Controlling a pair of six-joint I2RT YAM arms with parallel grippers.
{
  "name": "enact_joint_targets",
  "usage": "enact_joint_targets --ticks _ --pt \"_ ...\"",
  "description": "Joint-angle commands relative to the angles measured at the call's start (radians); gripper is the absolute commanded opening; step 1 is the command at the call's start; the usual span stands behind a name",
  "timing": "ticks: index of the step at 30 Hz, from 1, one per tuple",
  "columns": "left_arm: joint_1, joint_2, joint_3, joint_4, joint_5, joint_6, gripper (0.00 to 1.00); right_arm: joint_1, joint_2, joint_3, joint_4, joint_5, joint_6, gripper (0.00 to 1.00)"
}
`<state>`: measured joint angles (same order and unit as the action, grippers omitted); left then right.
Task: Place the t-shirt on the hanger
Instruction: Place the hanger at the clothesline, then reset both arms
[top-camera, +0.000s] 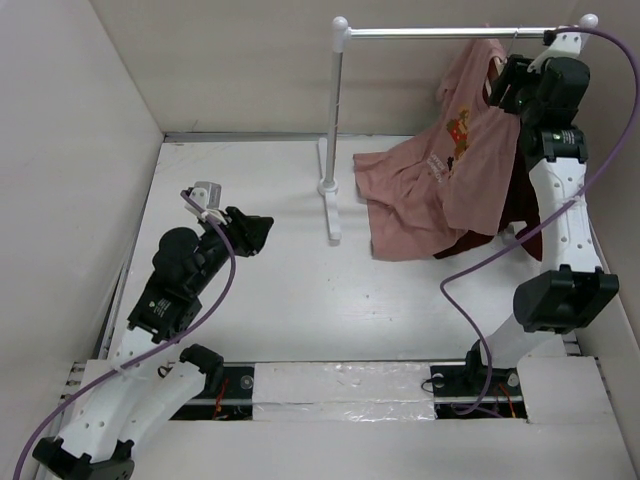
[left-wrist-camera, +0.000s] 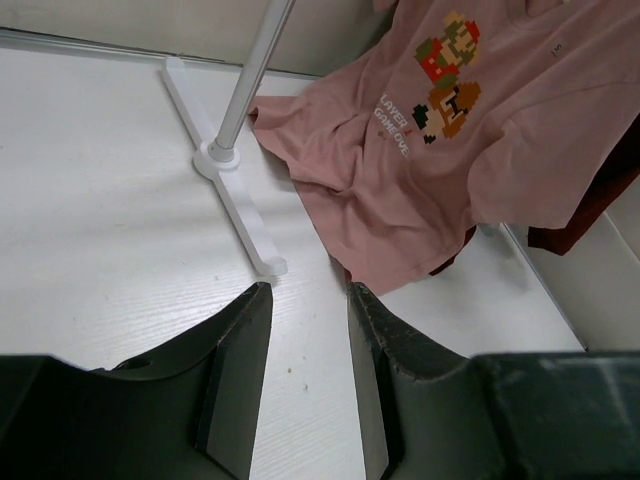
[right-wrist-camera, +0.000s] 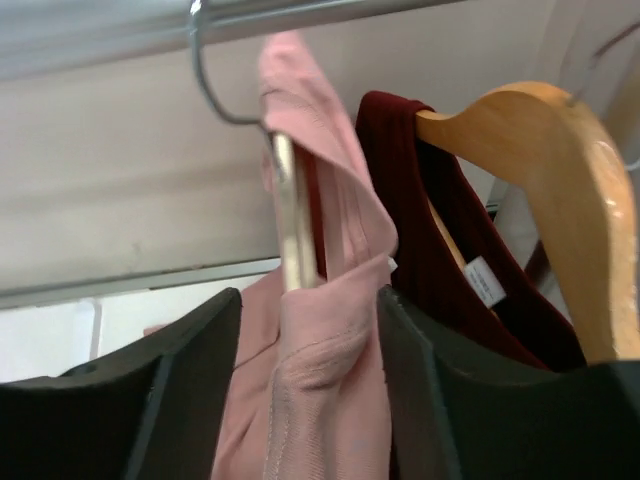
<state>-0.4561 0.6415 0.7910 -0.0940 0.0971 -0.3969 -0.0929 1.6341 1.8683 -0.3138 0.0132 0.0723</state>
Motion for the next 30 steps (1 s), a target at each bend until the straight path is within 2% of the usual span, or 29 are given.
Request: enact_joint_targets --ticks 1,7,9,12,15,18,19,21,22,25,26,30 --pt "0.007 -0.020 -0.012 0.046 -0.010 0.012 0.33 -0.024 -0.088 -0.014 0.045 -0.005 0.037 0.70" --pt "0.007 -0.031 -0.015 0.040 -0.023 0.015 0.34 -0.024 -0.180 -0.024 0.053 -0.005 0.060 0.87" --pt "0.007 -0.032 -0.013 0.040 -0.020 0.013 0.35 -0.024 -0.232 -0.041 0.050 -0.005 0.087 1.00" --pt "0.007 -0.028 -0.012 0.043 -0.005 0.010 0.39 -0.012 -0.331 -0.079 0.044 -0.005 0.144 1.00" --pt "0.007 -0.019 0.000 0.037 0.001 -0.003 0.40 0.034 -0.439 -0.211 0.106 -0.114 0.204 1.00" --pt "0.007 -0.028 0.028 0.034 0.004 -0.010 0.41 0.070 -0.613 -0.413 0.214 -0.283 0.266 1.00" --pt "0.007 -0.032 0.040 0.031 0.004 -0.013 0.42 0.100 -0.720 -0.472 0.285 -0.324 0.279 1.00" --pt "0.007 -0.049 0.076 0.016 -0.011 -0.005 0.42 0.133 -0.825 -0.615 0.356 -0.369 0.311 1.00" --pt "0.007 -0.055 0.118 0.007 -0.026 0.001 0.42 0.157 -0.927 -0.673 0.376 -0.342 0.328 1.00" --pt "0.007 -0.098 0.200 0.008 -0.040 0.012 0.44 0.170 -1.074 -0.716 0.345 -0.286 0.330 1.00" --pt "0.007 -0.109 0.217 0.010 -0.052 0.013 0.46 0.170 -1.165 -0.718 0.322 -0.225 0.319 1.00" --pt "0.007 -0.195 0.232 0.065 -0.063 0.007 0.47 0.170 -1.347 -0.704 0.207 -0.046 0.276 1.00"
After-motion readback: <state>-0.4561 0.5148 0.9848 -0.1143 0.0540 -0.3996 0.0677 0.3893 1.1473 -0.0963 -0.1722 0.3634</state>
